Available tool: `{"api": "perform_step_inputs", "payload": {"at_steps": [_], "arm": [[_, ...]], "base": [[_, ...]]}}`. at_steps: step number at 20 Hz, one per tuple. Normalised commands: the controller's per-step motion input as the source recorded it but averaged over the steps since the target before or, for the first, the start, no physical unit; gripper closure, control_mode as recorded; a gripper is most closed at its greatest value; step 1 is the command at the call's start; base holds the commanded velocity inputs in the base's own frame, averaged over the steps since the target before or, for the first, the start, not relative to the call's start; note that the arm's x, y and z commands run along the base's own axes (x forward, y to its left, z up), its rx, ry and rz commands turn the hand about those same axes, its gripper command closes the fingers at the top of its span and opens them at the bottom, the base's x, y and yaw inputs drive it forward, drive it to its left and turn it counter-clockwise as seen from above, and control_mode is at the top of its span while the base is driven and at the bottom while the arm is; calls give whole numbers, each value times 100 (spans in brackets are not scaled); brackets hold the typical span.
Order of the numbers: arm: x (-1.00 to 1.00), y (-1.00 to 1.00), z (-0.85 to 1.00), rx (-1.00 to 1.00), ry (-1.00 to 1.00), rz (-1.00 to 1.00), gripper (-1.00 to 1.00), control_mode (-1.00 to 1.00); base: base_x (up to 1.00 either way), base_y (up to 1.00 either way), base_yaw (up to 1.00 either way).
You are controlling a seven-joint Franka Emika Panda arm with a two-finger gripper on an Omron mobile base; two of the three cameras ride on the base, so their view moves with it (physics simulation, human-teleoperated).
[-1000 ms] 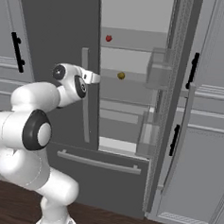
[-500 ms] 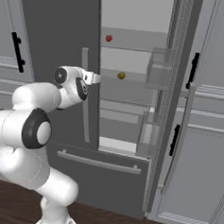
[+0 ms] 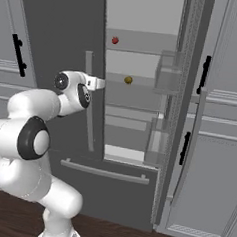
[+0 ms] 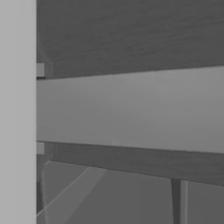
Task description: Take the strawberry from the fridge and place it on top of the pancake, located on the dining counter.
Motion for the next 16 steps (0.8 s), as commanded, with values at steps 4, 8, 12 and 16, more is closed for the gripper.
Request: {"api": "perform_step_inputs", "payload": {"at_steps": [4,8,12,16], "arm": [[-70,0,0,0,0,-1,100,-100],[-76,13,0,0,0,-3,100,-100],[-86,27,0,0,0,-6,100,-100],[-84,36,1,0,0,-11,100,-100]], "base": [[0,0,0],[0,0,0],[0,0,0],[0,0,0]]}}
